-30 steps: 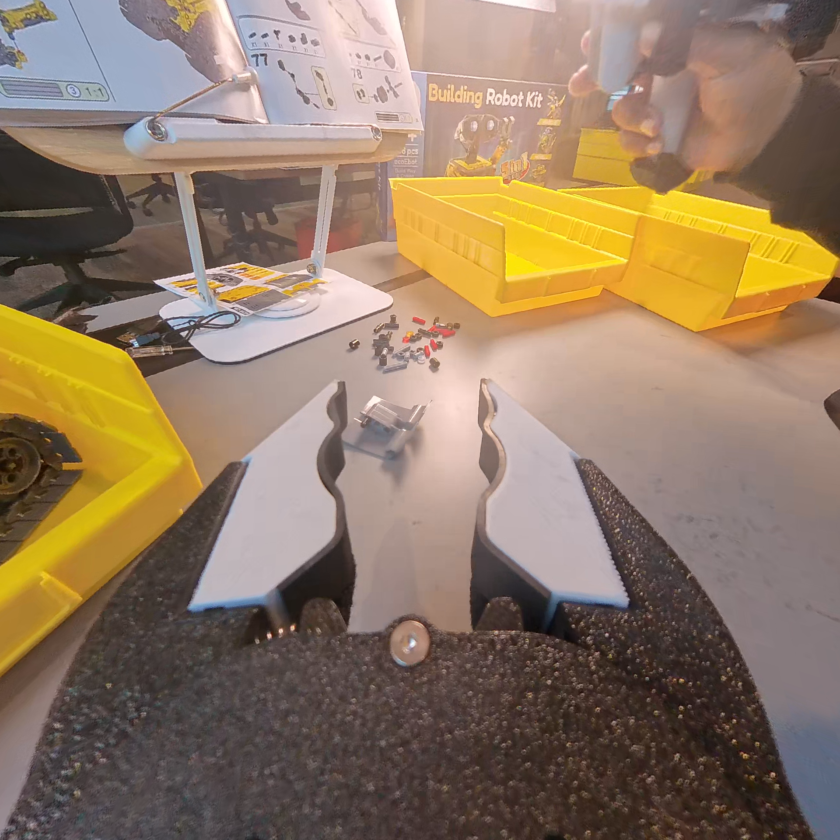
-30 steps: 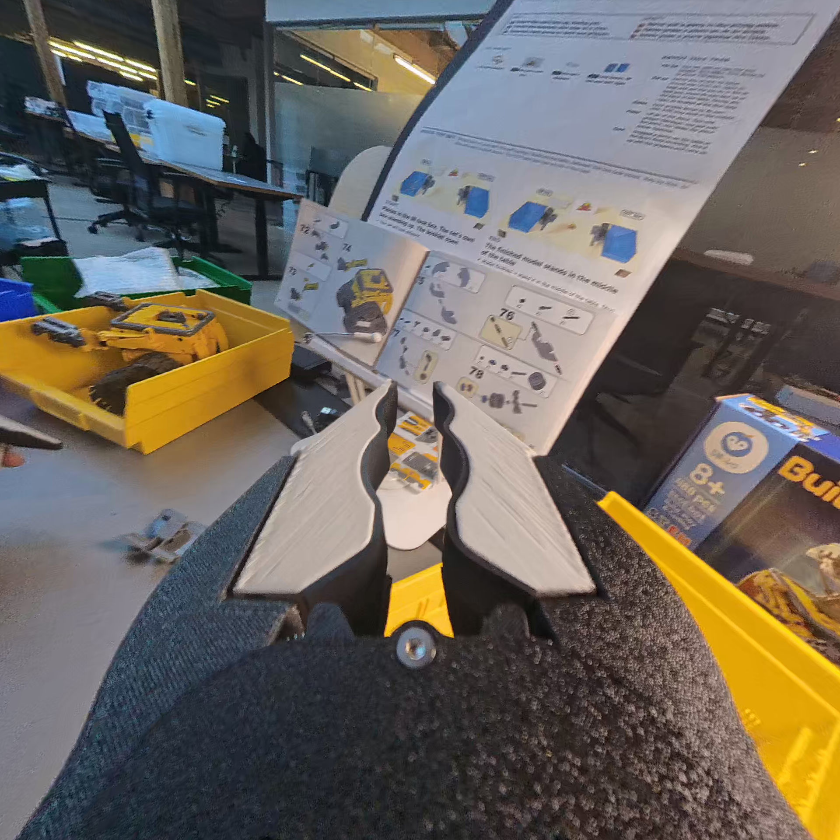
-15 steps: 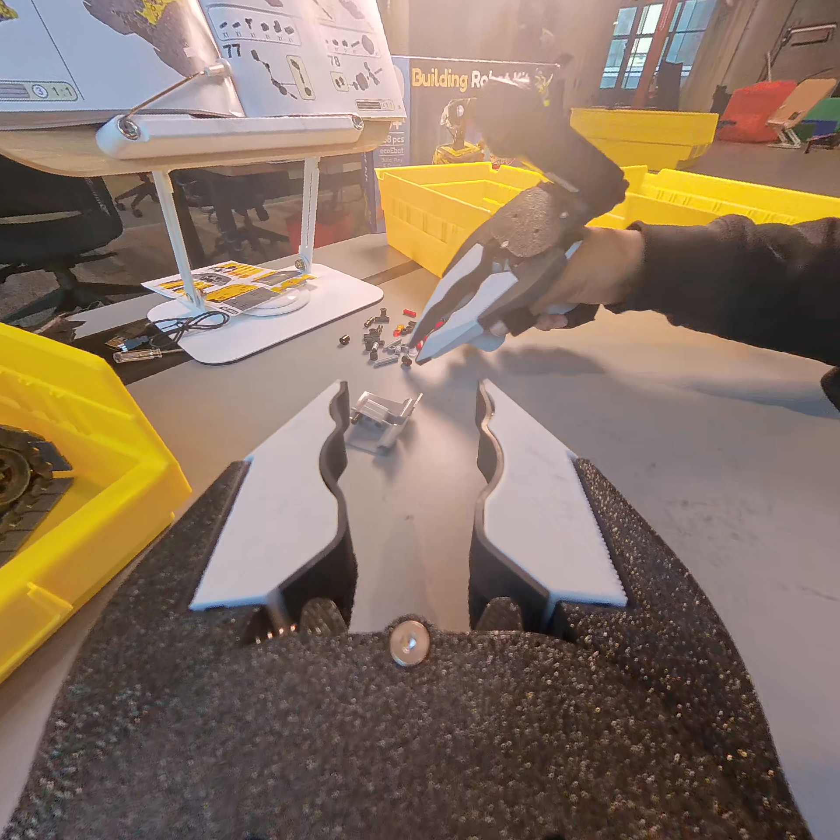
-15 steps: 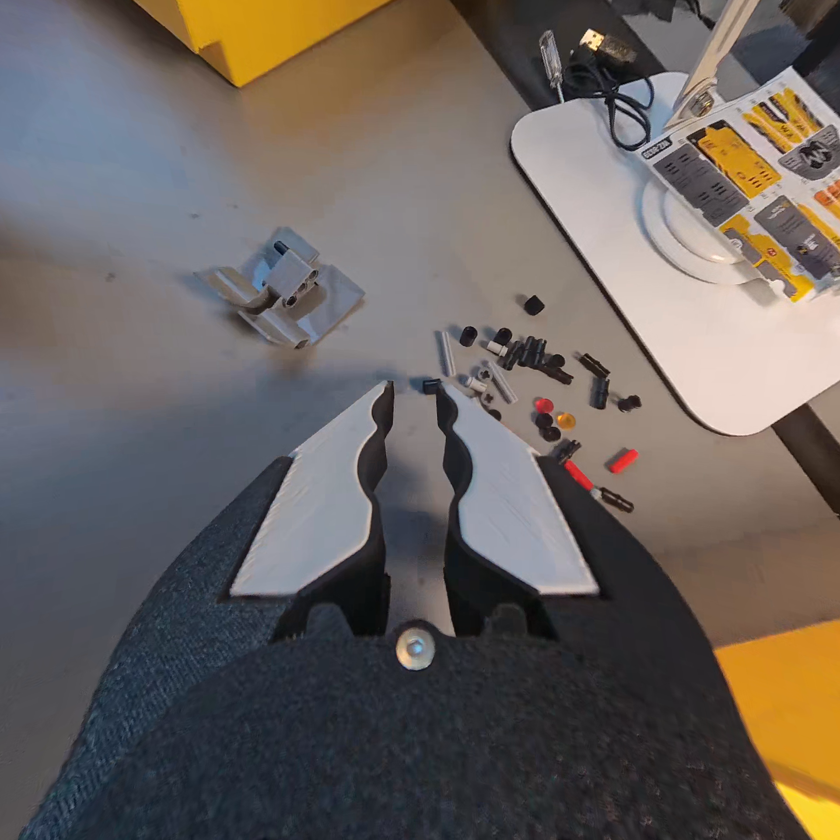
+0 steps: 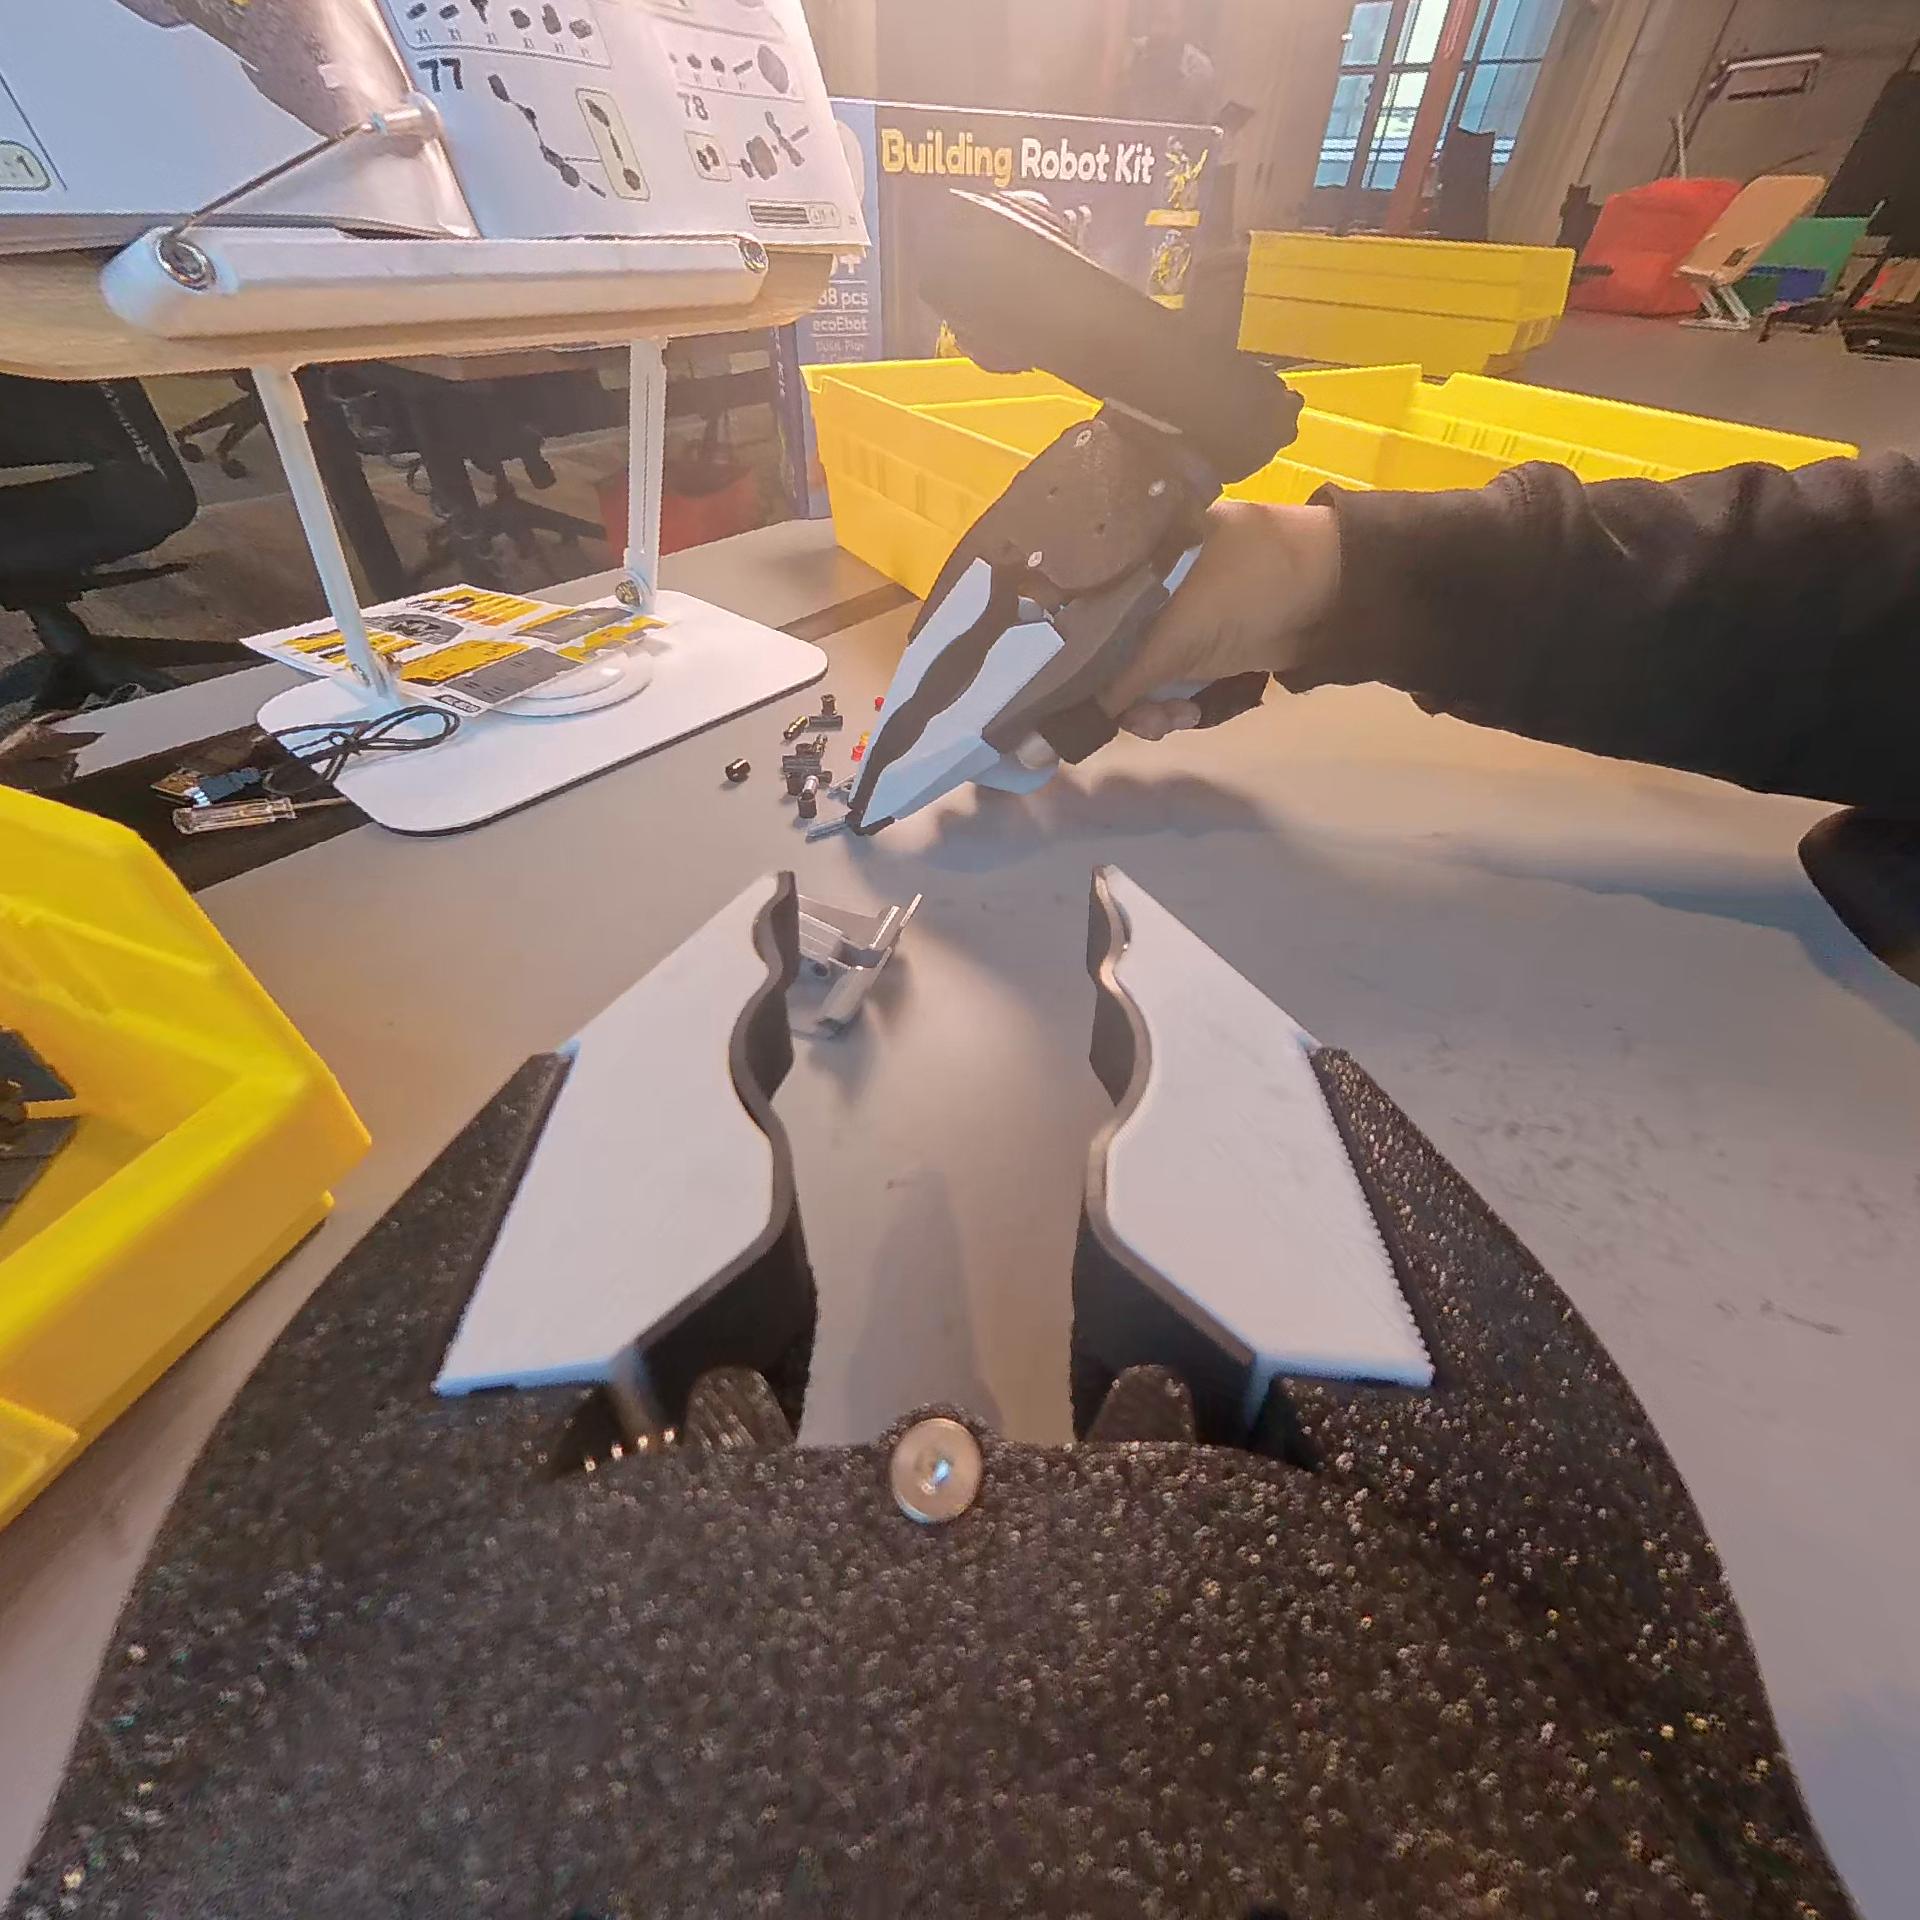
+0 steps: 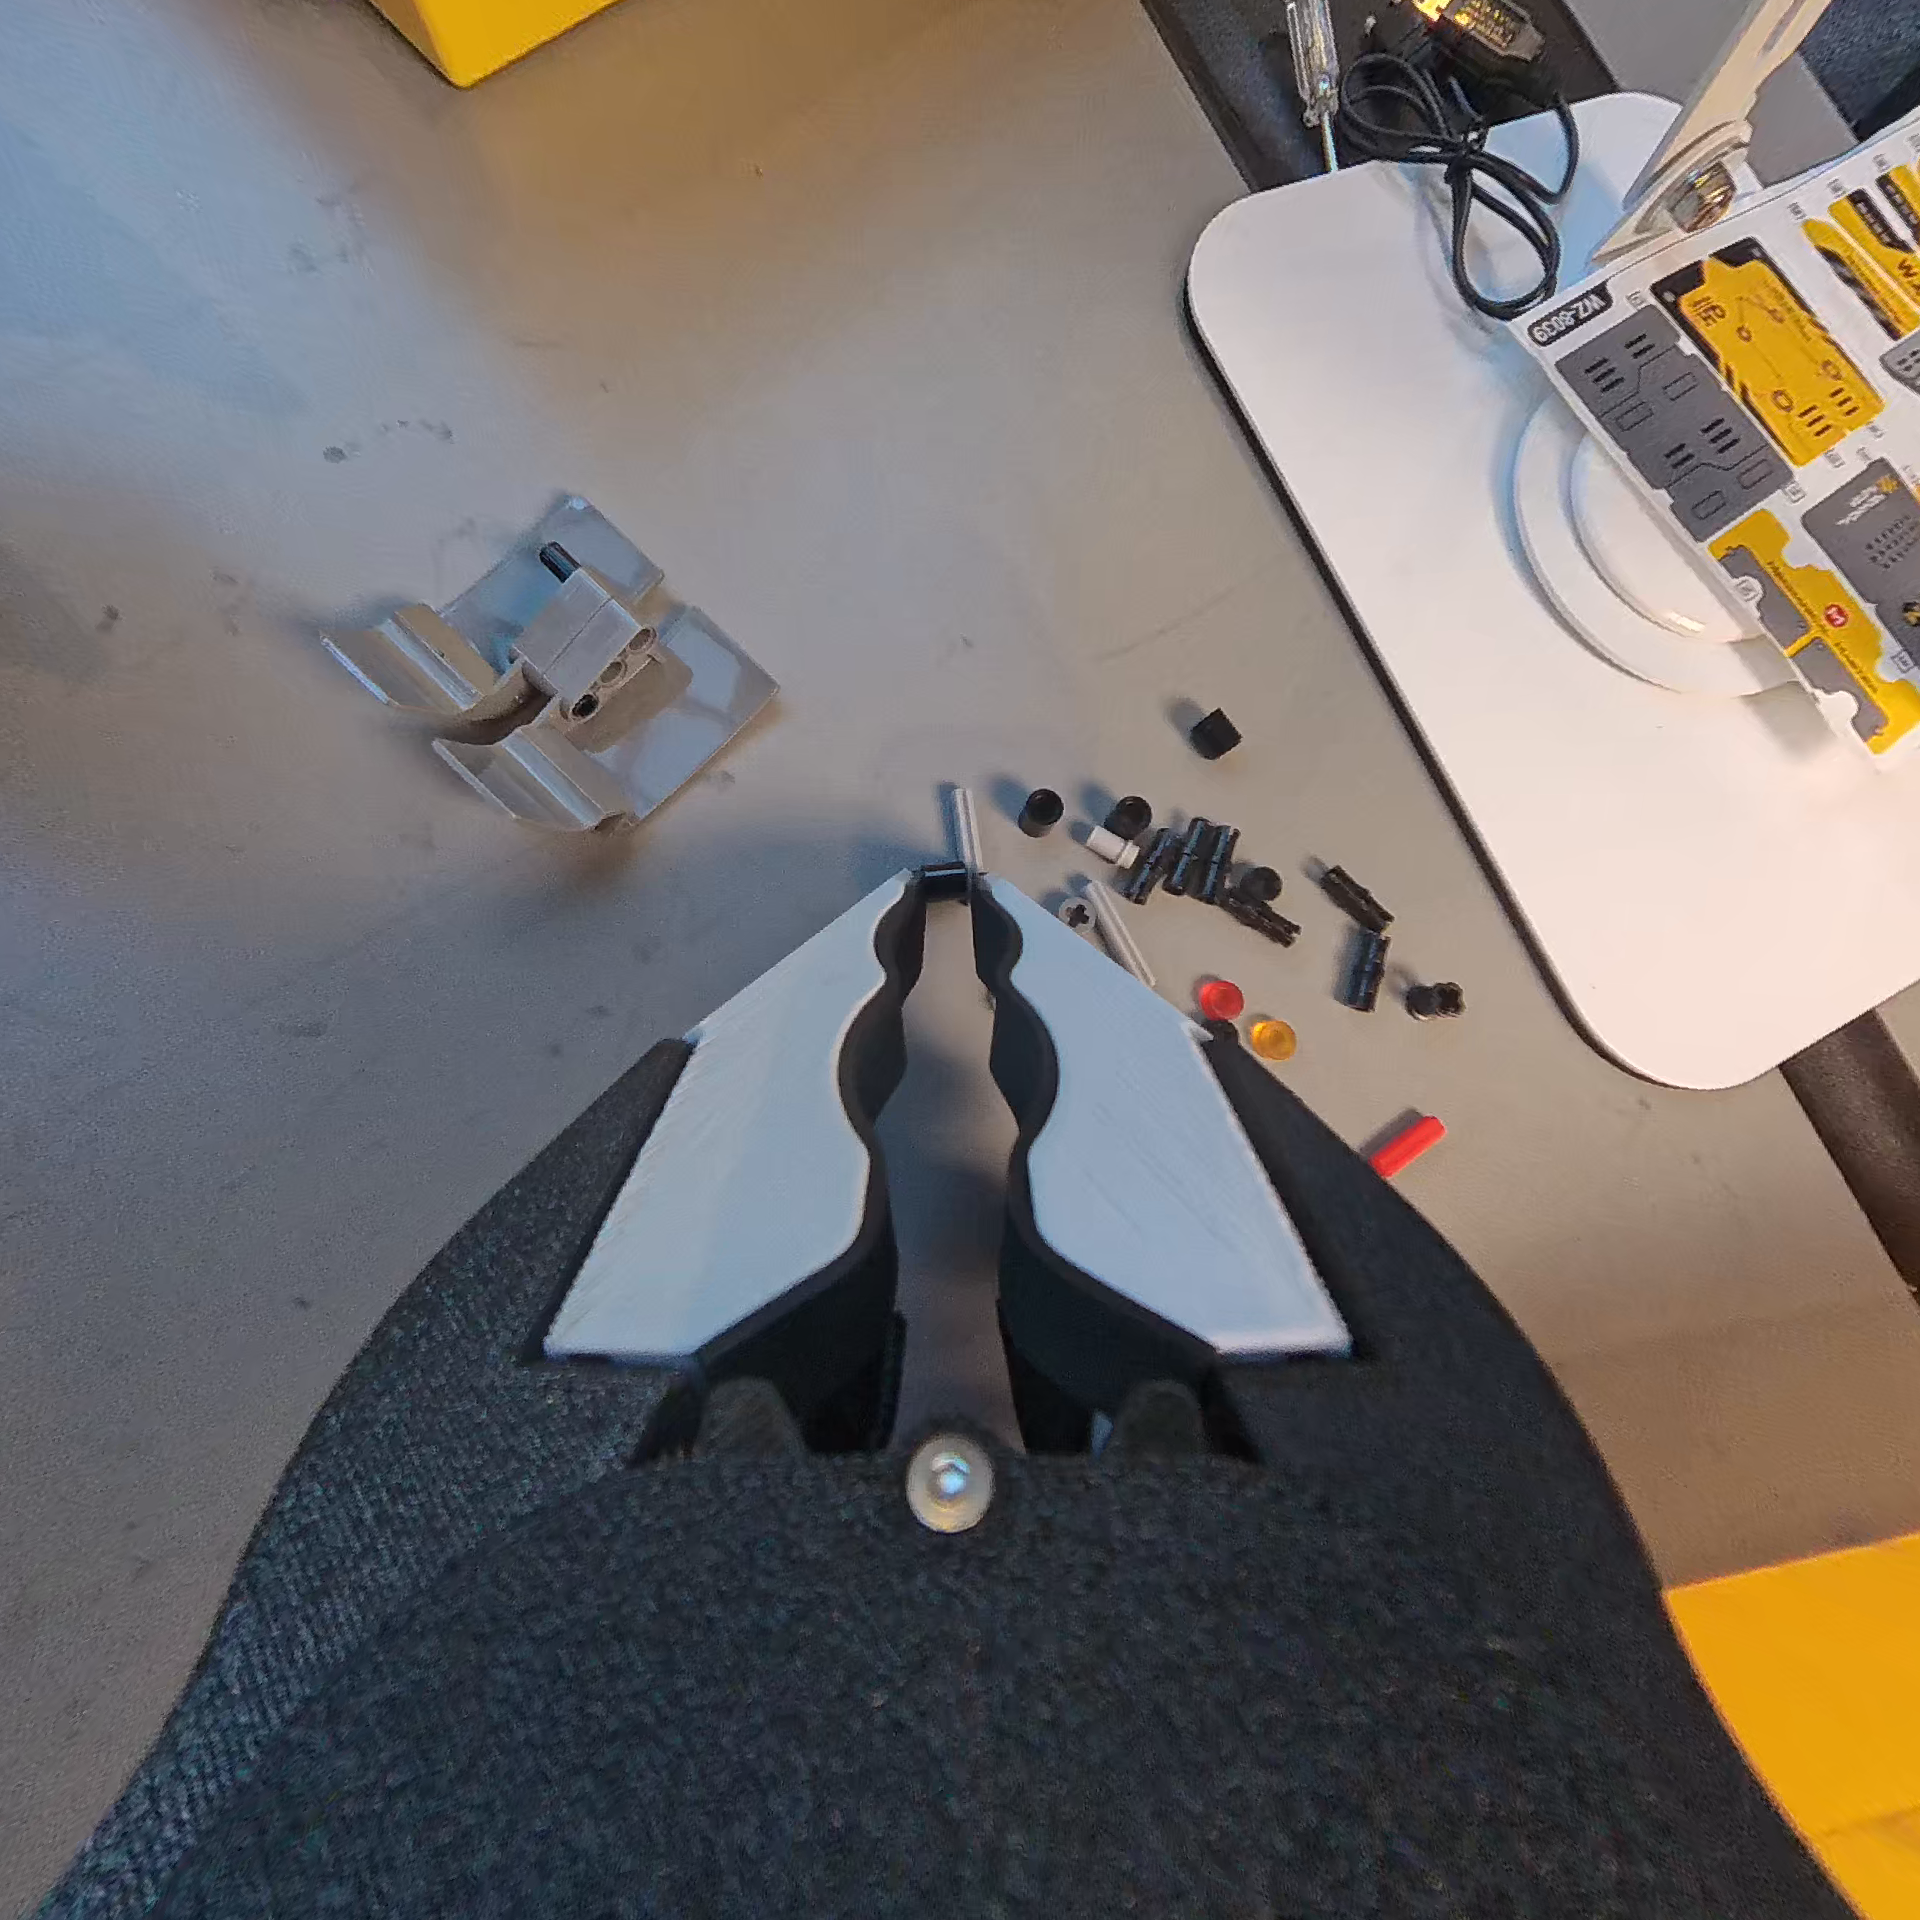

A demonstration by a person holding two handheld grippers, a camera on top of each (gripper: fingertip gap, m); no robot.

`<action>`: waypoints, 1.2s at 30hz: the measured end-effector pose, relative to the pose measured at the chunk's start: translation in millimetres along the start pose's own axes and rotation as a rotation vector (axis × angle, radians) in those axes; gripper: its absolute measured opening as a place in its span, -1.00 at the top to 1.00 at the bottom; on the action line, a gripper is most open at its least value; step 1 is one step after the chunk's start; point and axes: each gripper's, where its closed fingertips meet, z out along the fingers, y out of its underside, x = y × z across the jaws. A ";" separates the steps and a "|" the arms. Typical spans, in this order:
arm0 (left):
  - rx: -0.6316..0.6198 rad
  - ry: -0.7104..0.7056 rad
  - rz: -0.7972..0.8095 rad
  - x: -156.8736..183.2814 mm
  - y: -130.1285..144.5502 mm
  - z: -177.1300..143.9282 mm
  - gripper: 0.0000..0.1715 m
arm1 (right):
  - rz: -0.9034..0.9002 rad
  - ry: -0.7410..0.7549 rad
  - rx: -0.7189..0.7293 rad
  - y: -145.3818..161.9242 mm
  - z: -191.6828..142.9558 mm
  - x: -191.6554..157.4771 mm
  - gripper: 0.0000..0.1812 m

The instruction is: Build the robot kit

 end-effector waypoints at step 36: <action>-0.082 0.042 0.123 20.1 12.2 6.3 0.38 | 0.238 -0.634 -0.190 52.8 -71.4 -131.6 0.87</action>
